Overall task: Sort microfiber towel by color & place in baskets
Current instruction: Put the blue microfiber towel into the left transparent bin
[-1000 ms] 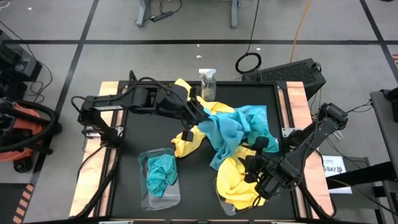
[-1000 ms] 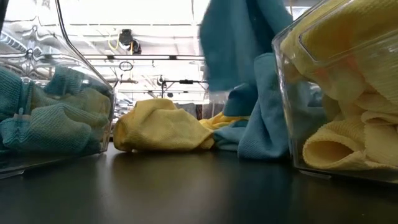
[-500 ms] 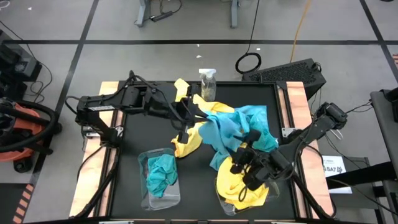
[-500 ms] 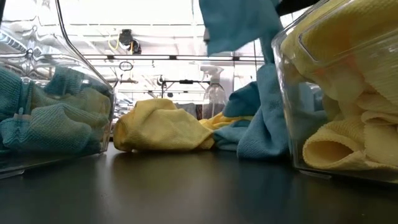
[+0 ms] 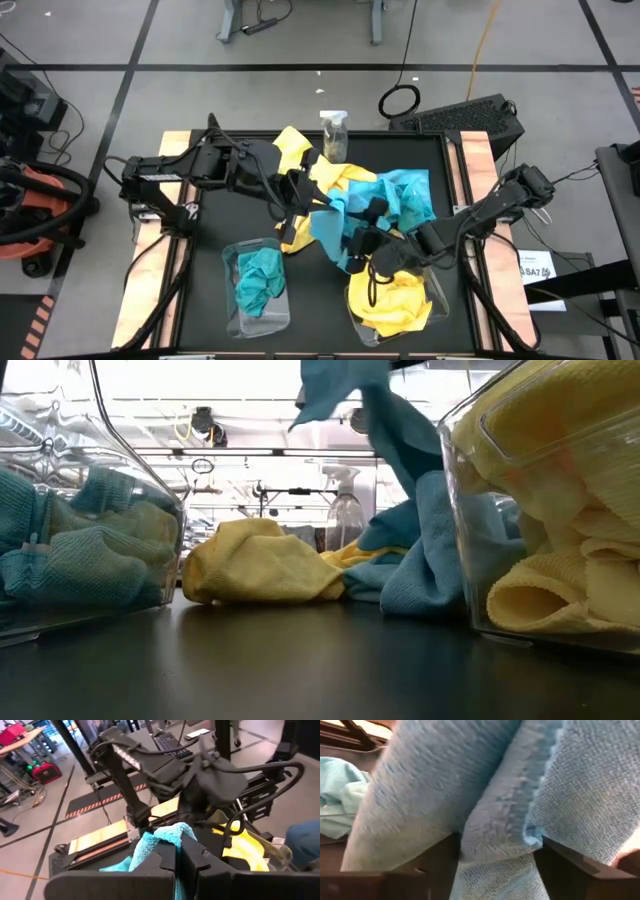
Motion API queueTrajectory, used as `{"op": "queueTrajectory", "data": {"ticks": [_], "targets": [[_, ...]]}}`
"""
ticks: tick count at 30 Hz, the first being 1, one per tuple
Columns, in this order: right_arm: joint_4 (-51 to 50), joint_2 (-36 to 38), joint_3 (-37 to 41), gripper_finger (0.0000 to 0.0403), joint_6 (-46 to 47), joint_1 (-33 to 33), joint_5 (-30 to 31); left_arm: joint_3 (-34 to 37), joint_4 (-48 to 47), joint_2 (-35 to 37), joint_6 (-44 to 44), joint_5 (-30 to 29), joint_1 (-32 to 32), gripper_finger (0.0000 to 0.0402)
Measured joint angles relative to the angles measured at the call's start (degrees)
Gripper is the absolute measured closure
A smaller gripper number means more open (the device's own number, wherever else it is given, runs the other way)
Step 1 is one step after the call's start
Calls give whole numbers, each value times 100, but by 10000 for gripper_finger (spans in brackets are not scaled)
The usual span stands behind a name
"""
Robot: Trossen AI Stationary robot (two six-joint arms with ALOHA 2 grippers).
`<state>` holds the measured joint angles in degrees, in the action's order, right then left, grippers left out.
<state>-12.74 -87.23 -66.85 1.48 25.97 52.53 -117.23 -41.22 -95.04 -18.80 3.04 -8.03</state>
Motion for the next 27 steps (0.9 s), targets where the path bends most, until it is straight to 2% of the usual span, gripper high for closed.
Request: {"op": "queueTrajectory", "data": {"ticks": [3, 7, 9, 17, 24, 27], "targets": [[285, -73, 0, 220, -250, -139, -193, 0, -14, 0, 1, 12, -55, 401], [445, -72, 1, 354, -484, -271, -389, 0, -75, 23, 0, 108, -158, 401], [649, -74, 4, 387, -765, -279, -490, 2, -115, 42, 1, 141, -213, 401], [1491, -69, 4, 401, -1599, -183, -470, 2, -1141, 226, 43, 137, -495, 391], [2039, -67, 4, 402, -2163, -44, -476, 2, -1985, 312, 474, -446, -833, 329], [2268, -67, 4, 402, -2392, -30, -938, 2, -2358, 315, 684, -766, -1000, 294]]}}
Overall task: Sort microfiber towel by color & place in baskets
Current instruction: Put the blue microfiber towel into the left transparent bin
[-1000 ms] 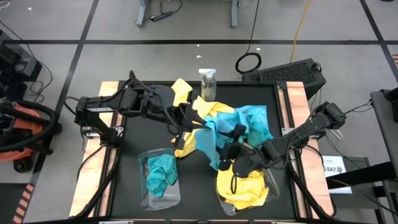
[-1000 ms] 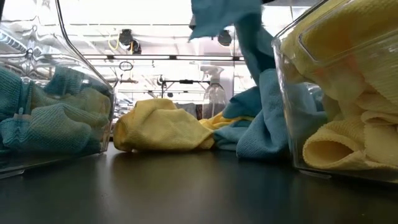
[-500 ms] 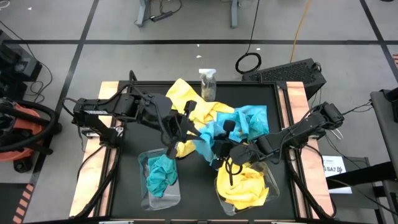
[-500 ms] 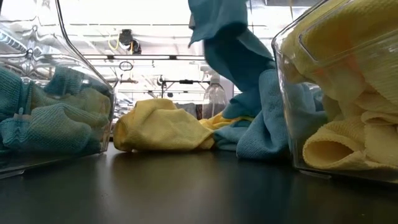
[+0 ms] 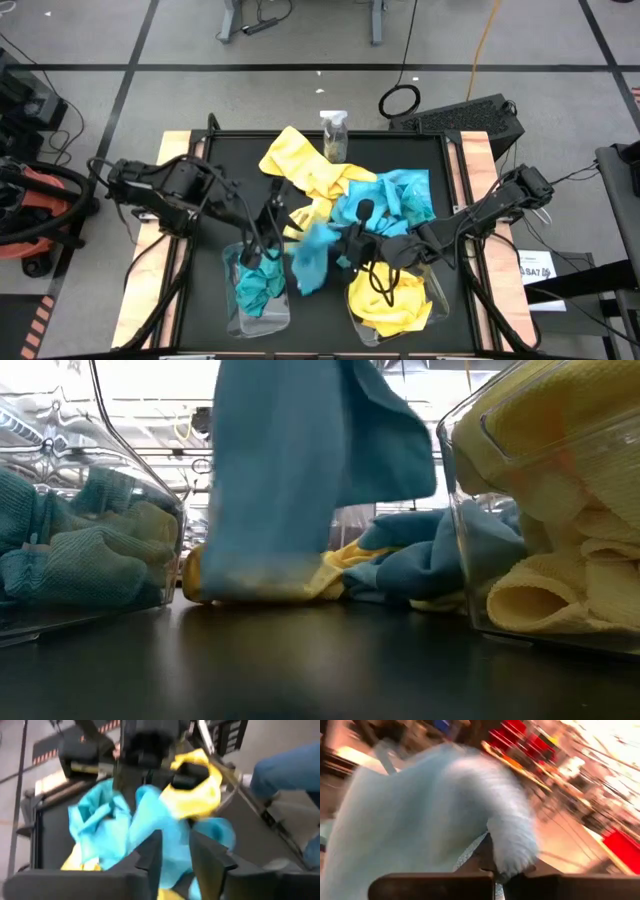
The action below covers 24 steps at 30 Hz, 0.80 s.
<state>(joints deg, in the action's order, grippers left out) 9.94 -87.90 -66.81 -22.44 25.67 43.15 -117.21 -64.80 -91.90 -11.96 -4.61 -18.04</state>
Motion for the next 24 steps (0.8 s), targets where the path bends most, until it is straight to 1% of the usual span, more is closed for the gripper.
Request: {"op": "queueTrajectory", "data": {"ticks": [4, 8, 14, 19, 21, 24], "targets": [[450, 0, 0, 402, -243, 0, -571, 22, -187, 2, 234, -367, -138, 247], [786, 0, 0, 403, -590, 32, -899, 271, -107, 2, 423, -438, -165, 200], [1048, 5, 0, 403, -1141, 247, -896, 950, 225, -2, 568, -430, -165, 132], [1267, 48, -4, 403, -1473, 437, -867, 1567, 865, -9, 570, -384, -147, 84], [1260, 73, -4, 403, -1569, 502, -807, 1831, 1248, -7, 572, -248, -126, 70], [1267, 94, -6, 403, -1669, 578, -563, 2236, 1903, -10, 570, 210, -77, 55]]}}
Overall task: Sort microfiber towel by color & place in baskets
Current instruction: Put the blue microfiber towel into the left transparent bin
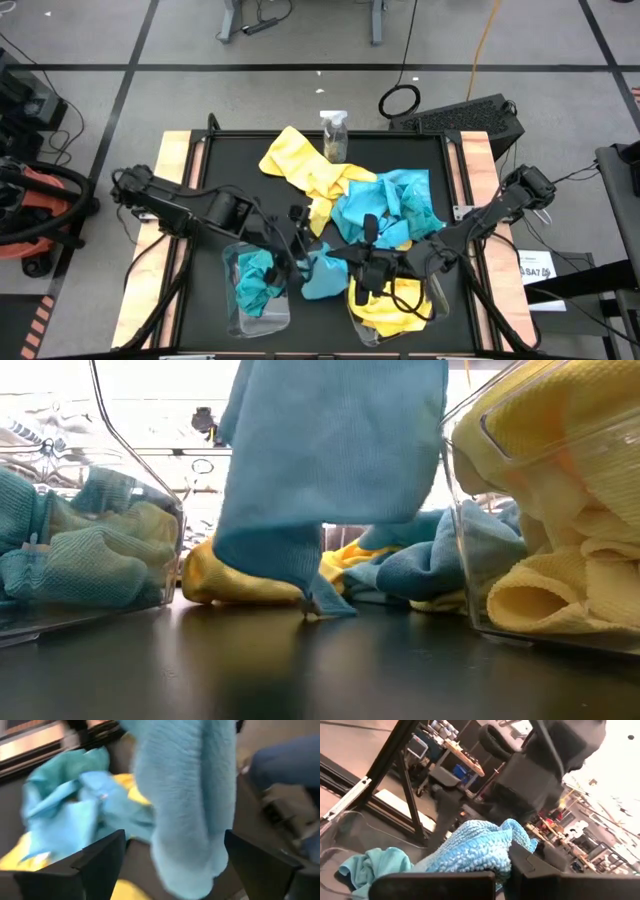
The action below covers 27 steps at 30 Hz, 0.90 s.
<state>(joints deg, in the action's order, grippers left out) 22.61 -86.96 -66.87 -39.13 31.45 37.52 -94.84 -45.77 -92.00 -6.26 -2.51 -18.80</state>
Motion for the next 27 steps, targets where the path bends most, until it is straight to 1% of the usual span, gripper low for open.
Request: {"op": "queueTrajectory", "data": {"ticks": [6, 8, 10, 14, 17, 20, 23, 27], "targets": [[-2, 31, -1, 402, -99, 74, 111, 686, 1333, -50, 17, 1221, 175, 49], [-13, 31, -1, 402, -113, 93, 296, 853, 1617, -51, 22, 1460, 208, 49], [-67, 31, -1, 402, -123, 109, 361, 990, 1883, -48, 20, 1473, 237, 49], [-64, 31, -1, 402, -212, 165, 449, 1223, 1940, -46, 137, 876, 317, 58], [-45, 31, -1, 402, -231, 176, 452, 1409, 2079, -44, 149, 739, 417, 85], [-4, 31, -1, 402, -252, 172, 454, 1565, 2181, -46, 148, 708, 466, 124], [-8, 31, -1, 402, -254, 172, 453, 1656, 2189, -65, 144, 690, 533, 173], [-13, 31, -1, 402, -254, 193, 479, 1750, 2141, -84, 114, 650, 597, 252]]}}
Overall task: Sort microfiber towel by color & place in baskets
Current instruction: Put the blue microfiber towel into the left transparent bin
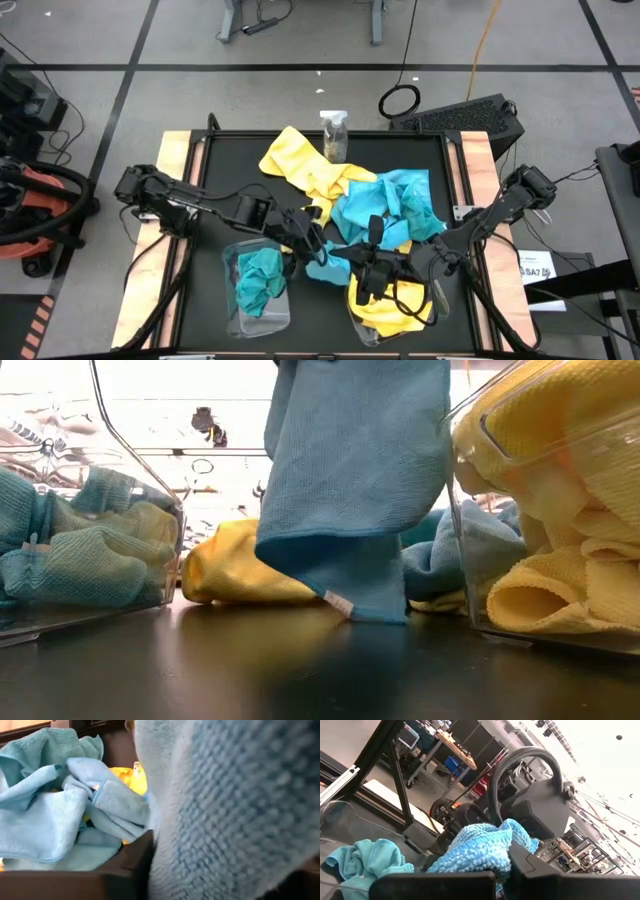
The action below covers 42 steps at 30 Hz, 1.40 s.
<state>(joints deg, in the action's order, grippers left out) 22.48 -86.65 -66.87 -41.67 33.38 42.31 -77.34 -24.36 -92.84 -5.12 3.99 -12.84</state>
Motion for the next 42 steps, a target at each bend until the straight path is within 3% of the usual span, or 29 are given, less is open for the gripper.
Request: {"op": "queueTrajectory", "data": {"ticks": [6, 12, 23, 27, 33, 42], "targets": [[-162, 0, 0, 402, 74, 97, 347, 0, -356, 92, -237, -281, 8, 386], [-897, 0, -2, 373, 553, 218, 870, -260, -1123, 601, -273, -887, -14, 393], [-2388, 0, -2, 191, 2009, 162, 1340, -895, -2279, 1812, 373, -931, -495, 397], [-2871, 0, -2, 150, 2468, 64, 1329, -896, -2818, 2018, 895, -750, -783, 398], [-3100, 0, -2, 136, 2851, 5, 1302, -881, -3188, 1976, 1387, -806, -1339, 398], [-3374, 0, -2, 152, 3039, 47, 1302, -662, -3599, 1867, 2407, -678, -2043, 399]]}}
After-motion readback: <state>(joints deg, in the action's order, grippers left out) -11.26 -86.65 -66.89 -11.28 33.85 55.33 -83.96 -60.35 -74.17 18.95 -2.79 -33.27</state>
